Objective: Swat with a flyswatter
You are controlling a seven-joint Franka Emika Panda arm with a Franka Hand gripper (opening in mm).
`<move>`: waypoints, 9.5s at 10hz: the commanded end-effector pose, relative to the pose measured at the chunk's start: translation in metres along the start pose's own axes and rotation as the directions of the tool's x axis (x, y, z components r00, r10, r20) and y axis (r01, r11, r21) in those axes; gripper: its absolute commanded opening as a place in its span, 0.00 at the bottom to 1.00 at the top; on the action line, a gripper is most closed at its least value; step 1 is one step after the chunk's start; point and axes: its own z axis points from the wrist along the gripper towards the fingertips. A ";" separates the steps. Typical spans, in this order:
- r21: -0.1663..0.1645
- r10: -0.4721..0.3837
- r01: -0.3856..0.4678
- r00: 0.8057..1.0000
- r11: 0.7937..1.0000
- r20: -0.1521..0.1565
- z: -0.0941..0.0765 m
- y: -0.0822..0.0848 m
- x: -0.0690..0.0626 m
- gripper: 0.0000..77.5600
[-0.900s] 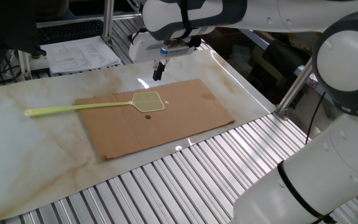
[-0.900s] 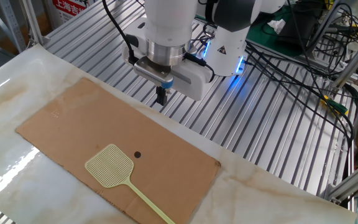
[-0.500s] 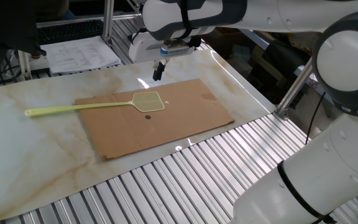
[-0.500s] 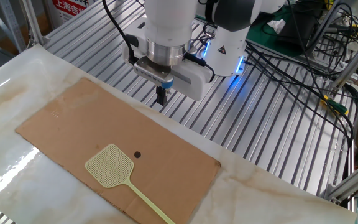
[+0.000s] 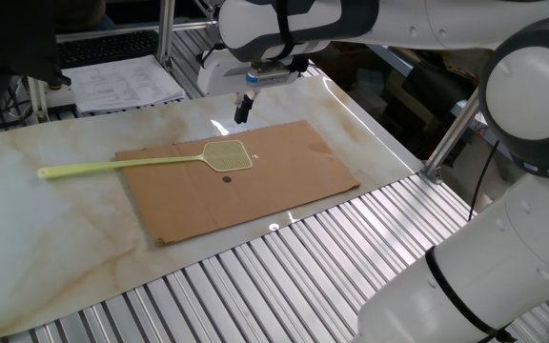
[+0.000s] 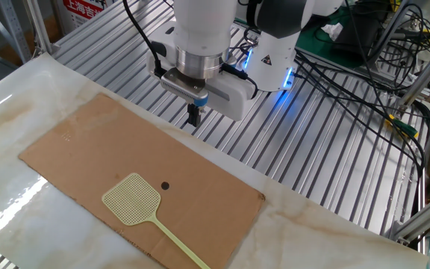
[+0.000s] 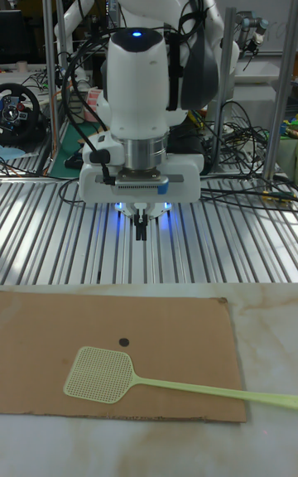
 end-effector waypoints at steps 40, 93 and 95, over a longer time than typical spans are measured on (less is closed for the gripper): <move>-0.058 0.802 -0.814 0.580 0.578 -0.144 0.022 0.043 -0.020 0.00; -0.073 0.976 -0.982 0.183 0.175 -0.116 0.146 0.151 -0.096 0.00; -0.077 0.980 -0.985 0.164 0.156 -0.115 0.146 0.151 -0.096 0.00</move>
